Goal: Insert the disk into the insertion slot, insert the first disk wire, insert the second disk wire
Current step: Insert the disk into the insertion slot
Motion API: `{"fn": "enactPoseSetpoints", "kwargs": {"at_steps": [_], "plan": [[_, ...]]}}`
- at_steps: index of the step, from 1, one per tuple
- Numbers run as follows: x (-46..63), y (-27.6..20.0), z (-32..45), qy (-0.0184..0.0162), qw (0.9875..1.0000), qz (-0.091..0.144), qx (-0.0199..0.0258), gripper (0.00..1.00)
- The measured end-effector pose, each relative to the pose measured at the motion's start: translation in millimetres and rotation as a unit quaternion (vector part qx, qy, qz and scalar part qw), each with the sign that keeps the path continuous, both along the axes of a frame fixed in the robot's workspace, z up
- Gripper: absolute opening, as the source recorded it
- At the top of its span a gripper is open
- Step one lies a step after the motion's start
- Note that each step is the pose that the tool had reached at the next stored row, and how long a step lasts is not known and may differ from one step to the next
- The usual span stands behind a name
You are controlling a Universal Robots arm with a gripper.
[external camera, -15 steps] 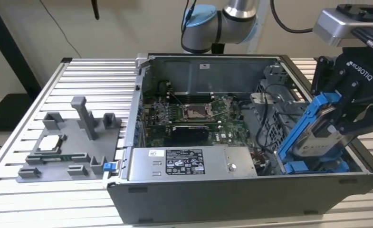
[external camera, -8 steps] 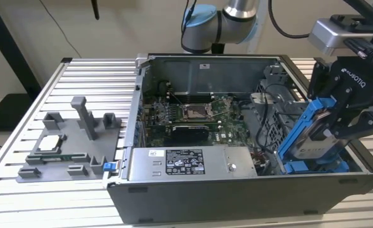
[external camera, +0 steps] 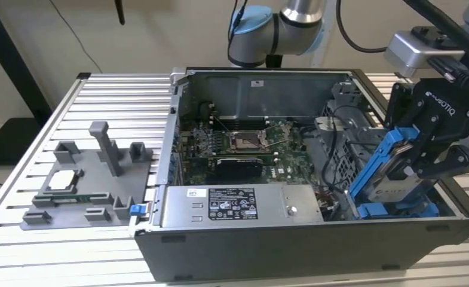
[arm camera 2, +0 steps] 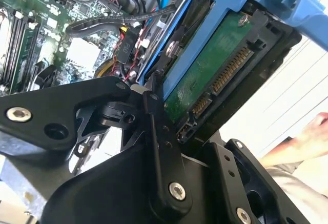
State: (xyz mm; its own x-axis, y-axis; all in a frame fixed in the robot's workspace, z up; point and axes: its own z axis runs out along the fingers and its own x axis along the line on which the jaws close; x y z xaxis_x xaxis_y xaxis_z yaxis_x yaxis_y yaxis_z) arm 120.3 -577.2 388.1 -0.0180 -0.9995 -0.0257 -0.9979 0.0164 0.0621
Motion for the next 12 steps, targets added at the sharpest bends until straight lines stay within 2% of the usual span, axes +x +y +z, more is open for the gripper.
{"fn": "enactPoseSetpoints", "kwargs": {"at_steps": [12], "plan": [[0.0,0.0,-0.6,0.0000,1.0000,0.000,0.0001,0.00]]}}
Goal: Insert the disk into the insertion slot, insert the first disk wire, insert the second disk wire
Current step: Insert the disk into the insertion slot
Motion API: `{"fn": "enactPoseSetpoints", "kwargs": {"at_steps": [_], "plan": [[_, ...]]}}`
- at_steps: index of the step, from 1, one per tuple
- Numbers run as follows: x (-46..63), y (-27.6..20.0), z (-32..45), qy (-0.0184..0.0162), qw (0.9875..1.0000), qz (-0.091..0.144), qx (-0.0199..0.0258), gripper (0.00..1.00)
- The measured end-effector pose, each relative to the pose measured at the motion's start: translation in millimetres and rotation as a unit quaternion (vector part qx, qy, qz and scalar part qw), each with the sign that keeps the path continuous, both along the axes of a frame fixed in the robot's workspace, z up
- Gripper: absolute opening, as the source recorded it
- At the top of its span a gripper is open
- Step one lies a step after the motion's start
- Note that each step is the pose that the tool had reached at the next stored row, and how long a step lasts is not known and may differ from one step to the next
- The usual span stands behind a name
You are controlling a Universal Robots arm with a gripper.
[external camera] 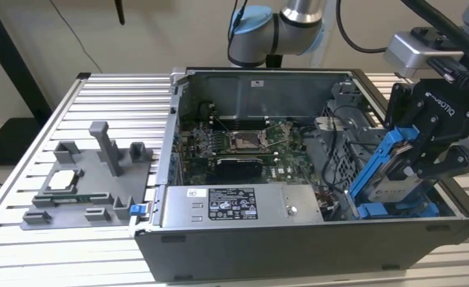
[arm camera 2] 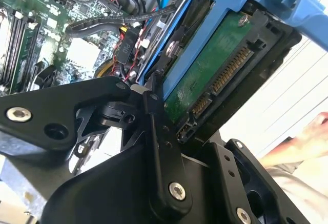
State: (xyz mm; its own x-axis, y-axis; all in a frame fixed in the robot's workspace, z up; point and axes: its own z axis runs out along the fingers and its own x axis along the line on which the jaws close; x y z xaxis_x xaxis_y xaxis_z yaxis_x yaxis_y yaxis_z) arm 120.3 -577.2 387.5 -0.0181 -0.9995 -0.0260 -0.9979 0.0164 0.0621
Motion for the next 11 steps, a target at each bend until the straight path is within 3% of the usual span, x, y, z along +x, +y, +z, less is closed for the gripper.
{"fn": "enactPoseSetpoints", "kwargs": {"at_steps": [1,11], "plan": [[0.0,0.0,-0.1,0.0000,1.0000,0.000,0.0001,1.00],[0.0,0.0,0.1,0.0000,1.0000,0.000,0.0000,1.00]]}}
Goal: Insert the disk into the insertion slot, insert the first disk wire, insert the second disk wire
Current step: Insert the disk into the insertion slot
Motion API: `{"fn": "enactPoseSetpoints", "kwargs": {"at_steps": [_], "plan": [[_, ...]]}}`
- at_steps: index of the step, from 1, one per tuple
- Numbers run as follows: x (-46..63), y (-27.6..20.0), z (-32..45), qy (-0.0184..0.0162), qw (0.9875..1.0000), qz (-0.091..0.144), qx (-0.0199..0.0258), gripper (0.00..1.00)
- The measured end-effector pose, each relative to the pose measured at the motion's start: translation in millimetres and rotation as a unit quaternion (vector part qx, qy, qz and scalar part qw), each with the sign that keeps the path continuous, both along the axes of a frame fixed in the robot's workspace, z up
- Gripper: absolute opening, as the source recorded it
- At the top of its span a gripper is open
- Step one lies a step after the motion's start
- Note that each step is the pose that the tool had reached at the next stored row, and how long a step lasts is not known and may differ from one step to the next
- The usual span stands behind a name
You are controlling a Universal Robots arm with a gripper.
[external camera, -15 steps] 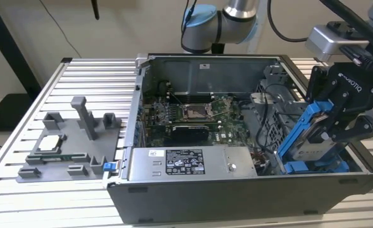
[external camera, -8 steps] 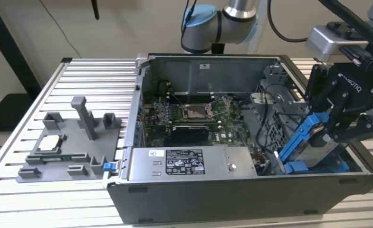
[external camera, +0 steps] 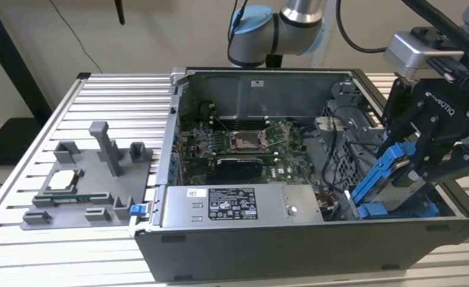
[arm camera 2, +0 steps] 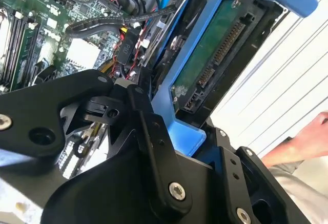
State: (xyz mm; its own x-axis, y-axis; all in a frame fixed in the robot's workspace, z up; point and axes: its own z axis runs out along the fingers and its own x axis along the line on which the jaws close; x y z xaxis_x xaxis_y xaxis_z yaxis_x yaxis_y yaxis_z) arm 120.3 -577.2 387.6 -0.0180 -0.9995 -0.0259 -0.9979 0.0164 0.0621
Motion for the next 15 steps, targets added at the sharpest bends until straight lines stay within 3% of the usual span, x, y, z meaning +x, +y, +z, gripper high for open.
{"fn": "enactPoseSetpoints", "kwargs": {"at_steps": [10,15], "plan": [[-3.7,0.0,-0.1,-0.0040,1.0000,-0.001,0.0017,1.00],[-6.2,-0.7,1.0,-0.0042,1.0000,-0.002,0.0035,1.00]]}}
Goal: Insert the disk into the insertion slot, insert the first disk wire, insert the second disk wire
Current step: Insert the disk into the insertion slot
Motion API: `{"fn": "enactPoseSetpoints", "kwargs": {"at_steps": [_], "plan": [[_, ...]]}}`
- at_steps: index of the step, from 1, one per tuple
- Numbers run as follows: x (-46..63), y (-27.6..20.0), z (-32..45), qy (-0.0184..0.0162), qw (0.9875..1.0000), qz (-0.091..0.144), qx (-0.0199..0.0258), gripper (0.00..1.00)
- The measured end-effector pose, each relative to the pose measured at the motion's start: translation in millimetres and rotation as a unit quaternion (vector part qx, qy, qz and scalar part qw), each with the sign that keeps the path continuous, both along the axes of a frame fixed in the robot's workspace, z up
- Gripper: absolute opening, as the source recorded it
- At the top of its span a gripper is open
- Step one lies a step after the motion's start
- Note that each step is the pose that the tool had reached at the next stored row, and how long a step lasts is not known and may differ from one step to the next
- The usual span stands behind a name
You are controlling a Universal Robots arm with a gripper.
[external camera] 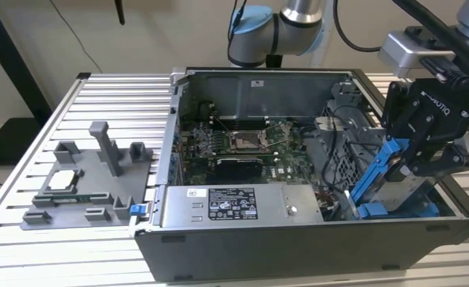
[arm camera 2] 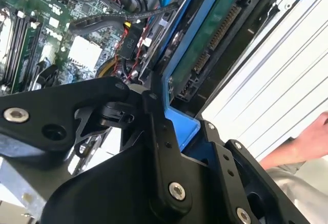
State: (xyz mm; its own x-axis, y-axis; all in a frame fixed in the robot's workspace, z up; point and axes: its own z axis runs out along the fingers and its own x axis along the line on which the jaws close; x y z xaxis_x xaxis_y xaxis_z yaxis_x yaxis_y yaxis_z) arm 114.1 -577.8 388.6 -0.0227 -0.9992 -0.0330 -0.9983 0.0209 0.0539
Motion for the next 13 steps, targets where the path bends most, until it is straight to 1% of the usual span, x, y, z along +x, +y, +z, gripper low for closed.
{"fn": "enactPoseSetpoints", "kwargs": {"at_steps": [2,3,5,7,8,11,13], "plan": [[0.0,0.0,-0.1,-0.0001,1.0000,-0.001,0.0002,1.00],[-0.1,-0.1,-0.1,-0.0001,1.0000,-0.001,0.0002,0.00],[-0.3,-0.2,0.3,-0.0001,1.0000,-0.002,0.0007,0.00],[-1.9,-0.1,1.3,-0.0005,1.0000,-0.003,0.0024,0.00],[-3.6,-0.1,1.3,-0.0021,1.0000,-0.003,0.0035,0.00],[-8.2,-0.1,0.8,-0.0085,0.9999,-0.003,0.0069,0.00],[-8.7,-0.1,-0.6,-0.0111,0.9999,-0.004,0.0083,0.00]]}}
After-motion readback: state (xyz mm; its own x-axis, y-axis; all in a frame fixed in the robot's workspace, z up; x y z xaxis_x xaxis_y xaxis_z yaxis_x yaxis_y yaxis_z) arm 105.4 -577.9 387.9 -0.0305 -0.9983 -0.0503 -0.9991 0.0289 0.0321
